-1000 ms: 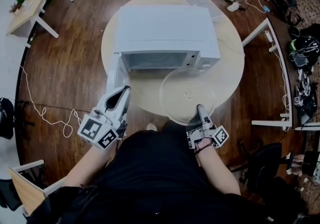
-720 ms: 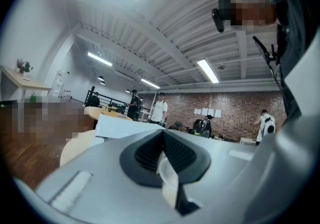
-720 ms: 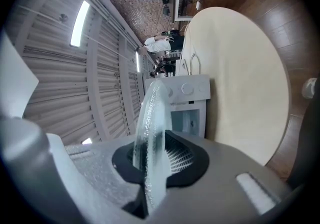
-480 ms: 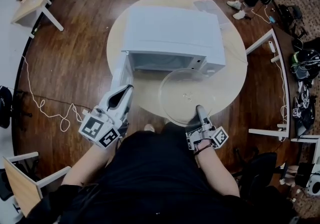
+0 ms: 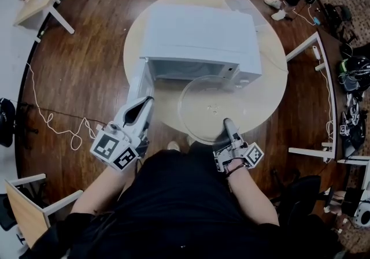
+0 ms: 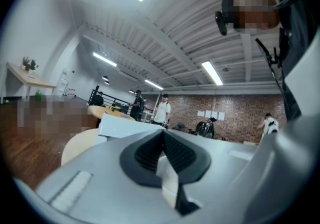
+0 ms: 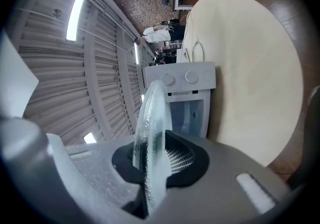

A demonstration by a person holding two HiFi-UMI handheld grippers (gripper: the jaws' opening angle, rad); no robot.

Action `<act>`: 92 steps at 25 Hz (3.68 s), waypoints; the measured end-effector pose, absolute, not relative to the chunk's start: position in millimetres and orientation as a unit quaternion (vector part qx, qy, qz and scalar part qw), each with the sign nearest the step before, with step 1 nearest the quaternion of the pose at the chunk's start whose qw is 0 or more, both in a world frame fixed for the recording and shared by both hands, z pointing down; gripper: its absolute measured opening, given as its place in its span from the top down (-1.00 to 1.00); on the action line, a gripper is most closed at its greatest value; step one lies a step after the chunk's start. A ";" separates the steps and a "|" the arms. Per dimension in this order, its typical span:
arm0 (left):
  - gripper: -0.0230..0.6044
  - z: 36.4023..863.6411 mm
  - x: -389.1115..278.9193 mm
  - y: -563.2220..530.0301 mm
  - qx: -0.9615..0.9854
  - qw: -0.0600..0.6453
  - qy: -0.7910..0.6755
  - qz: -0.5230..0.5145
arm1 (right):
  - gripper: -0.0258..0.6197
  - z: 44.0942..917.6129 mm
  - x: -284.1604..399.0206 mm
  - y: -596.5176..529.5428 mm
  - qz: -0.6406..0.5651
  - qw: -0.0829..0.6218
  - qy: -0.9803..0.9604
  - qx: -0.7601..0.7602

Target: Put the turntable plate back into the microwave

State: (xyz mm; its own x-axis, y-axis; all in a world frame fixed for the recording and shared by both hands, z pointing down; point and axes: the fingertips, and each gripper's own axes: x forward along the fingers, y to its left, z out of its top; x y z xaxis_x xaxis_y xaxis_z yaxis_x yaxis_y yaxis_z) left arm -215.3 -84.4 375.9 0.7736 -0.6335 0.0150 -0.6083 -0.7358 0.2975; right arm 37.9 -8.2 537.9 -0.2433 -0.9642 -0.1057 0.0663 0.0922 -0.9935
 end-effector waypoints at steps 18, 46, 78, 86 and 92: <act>0.91 375.7 -217.9 -95.5 0.916 0.148 -0.371 -0.043 | 0.82 535.2 10.1 -40.5 -0.588 0.423 0.597 -0.346; 0.91 375.9 -235.7 -97.8 0.878 0.136 -0.457 -0.029 | 0.81 539.0 -10.8 -95.1 -0.631 0.373 0.614 -0.294; 0.91 376.1 -238.0 -99.8 0.884 0.116 -0.453 0.001 | 0.82 562.8 -13.4 -123.0 -0.638 0.387 0.596 -0.297; 0.91 368.3 -250.8 -108.0 0.889 0.130 -0.439 -0.004 | 0.81 558.9 -19.4 -136.8 -0.597 0.400 0.630 -0.294; 0.91 369.8 -254.2 -108.8 0.883 0.125 -0.453 -0.006 | 0.82 563.9 -32.0 -135.6 -0.632 0.381 0.604 -0.301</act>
State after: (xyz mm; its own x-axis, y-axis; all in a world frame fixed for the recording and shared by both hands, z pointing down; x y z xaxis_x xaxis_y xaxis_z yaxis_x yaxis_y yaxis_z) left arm -254.2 -108.8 369.8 0.5892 -0.8014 0.1033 -0.7984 -0.5578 0.2268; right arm -32.0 -135.6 563.9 -0.5275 -0.8458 -0.0799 0.1176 0.0205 -0.9928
